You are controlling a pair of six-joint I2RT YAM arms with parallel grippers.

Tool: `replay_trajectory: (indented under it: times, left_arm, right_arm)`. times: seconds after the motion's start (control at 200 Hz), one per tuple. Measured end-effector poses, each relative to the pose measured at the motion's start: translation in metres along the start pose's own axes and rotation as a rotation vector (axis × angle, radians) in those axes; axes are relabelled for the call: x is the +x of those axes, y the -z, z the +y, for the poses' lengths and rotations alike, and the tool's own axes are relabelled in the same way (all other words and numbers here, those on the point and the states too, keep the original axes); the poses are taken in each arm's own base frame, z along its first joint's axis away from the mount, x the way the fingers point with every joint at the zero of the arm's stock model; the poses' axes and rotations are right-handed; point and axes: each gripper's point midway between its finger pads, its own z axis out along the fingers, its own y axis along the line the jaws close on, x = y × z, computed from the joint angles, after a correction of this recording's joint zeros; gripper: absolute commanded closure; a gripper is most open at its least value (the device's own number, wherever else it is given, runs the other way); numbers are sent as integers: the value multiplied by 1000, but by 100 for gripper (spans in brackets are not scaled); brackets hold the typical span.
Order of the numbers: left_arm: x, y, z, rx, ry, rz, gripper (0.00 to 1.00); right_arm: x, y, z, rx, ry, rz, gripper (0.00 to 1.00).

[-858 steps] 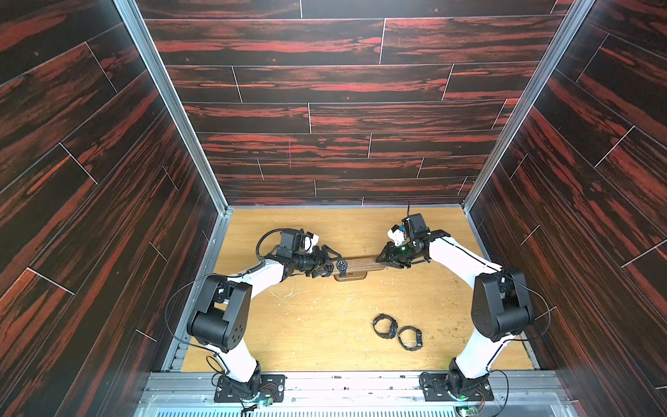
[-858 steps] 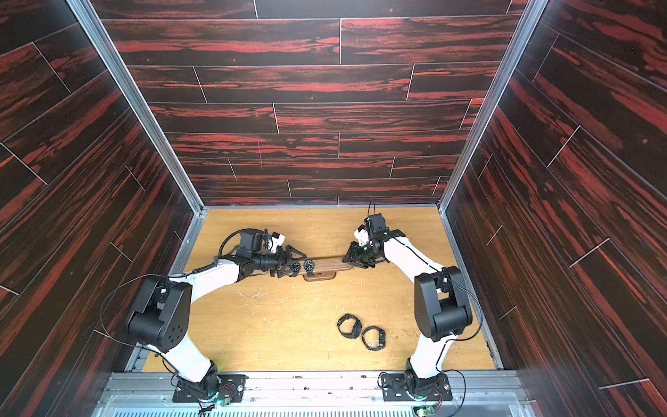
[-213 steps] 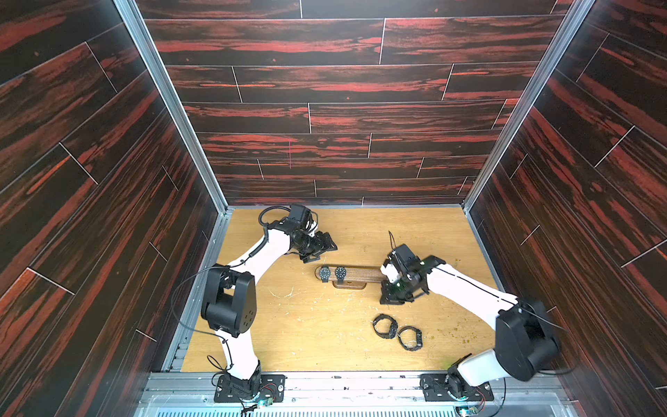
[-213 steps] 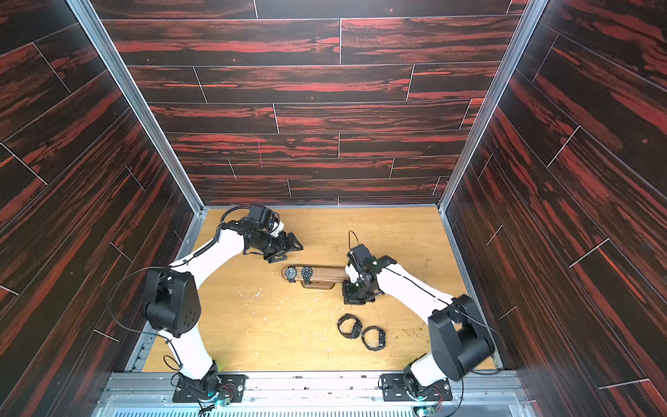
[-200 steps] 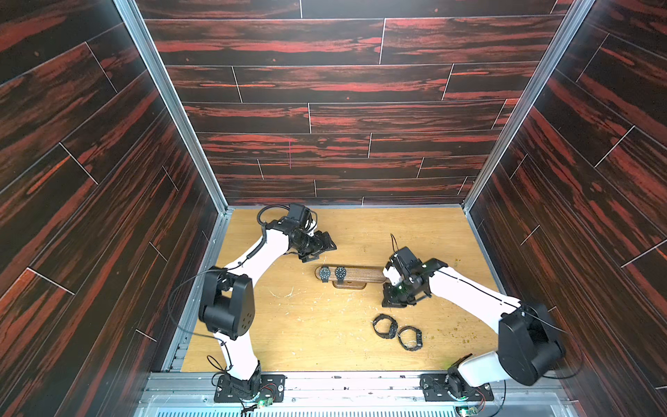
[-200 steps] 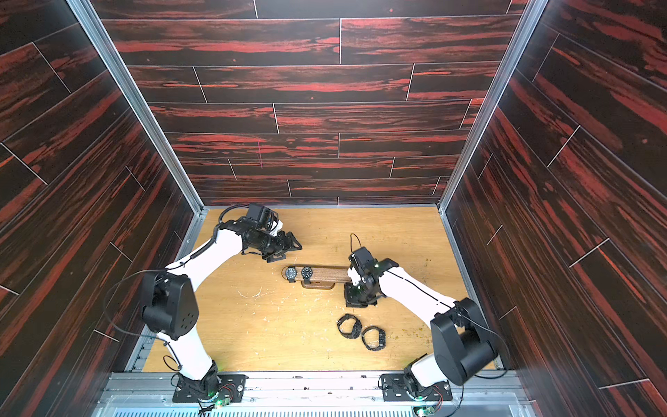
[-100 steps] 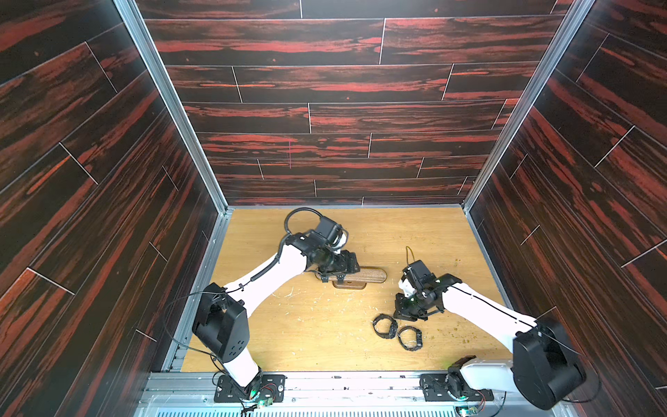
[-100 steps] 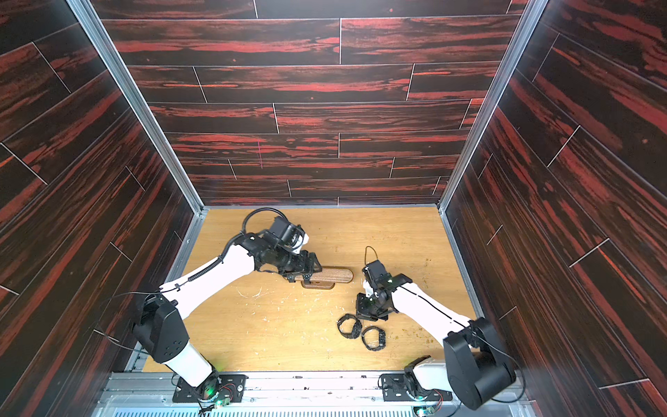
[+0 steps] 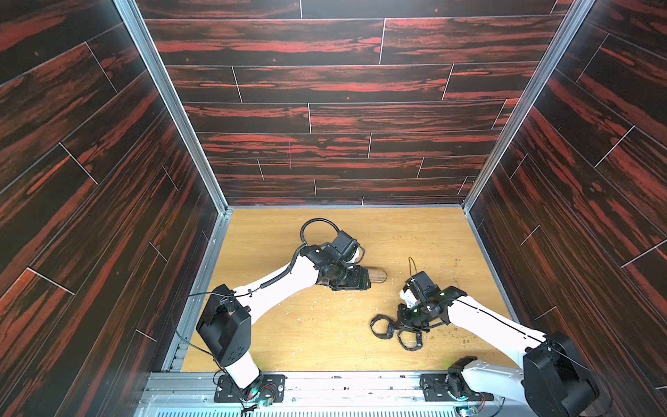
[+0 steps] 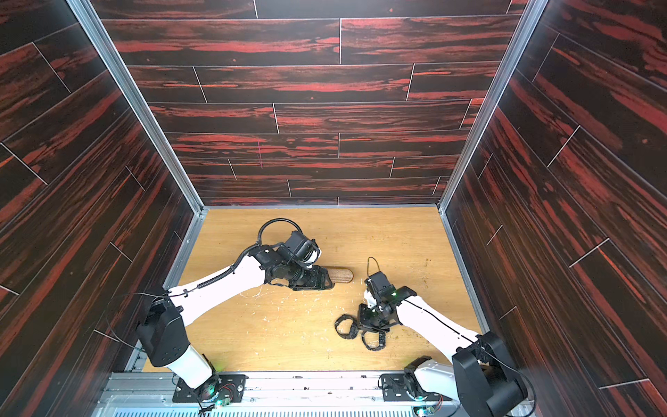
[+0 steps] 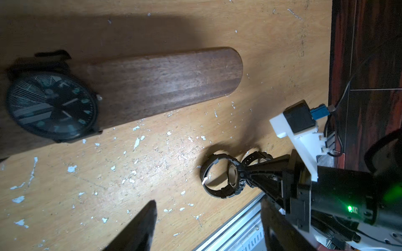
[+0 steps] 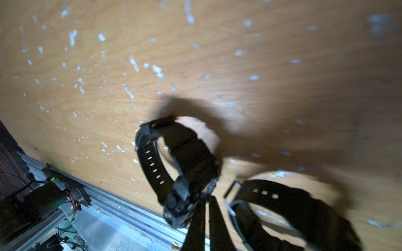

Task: Place watch on stand
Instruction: Pick up the watch at the center of the board.

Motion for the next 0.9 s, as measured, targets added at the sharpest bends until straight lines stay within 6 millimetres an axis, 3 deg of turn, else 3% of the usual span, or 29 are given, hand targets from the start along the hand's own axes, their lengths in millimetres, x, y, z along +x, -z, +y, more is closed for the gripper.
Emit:
replay_trajectory:
  times: [0.23, 0.491, 0.666, 0.902]
  left_arm:
    - [10, -8, 11, -33, 23, 17, 24]
    - [15, 3, 16, -43, 25, -7, 24]
    - [25, 6, 19, -63, 21, -7, 24]
    - [50, -6, 10, -110, -19, 24, 26]
  right_arm:
    - [7, -20, 35, -37, 81, 47, 90]
    - [0, -20, 58, -121, 97, 21, 90]
    - [0, -13, 59, -154, 90, -1, 91]
    - [8, -18, 28, -118, 0, 15, 91]
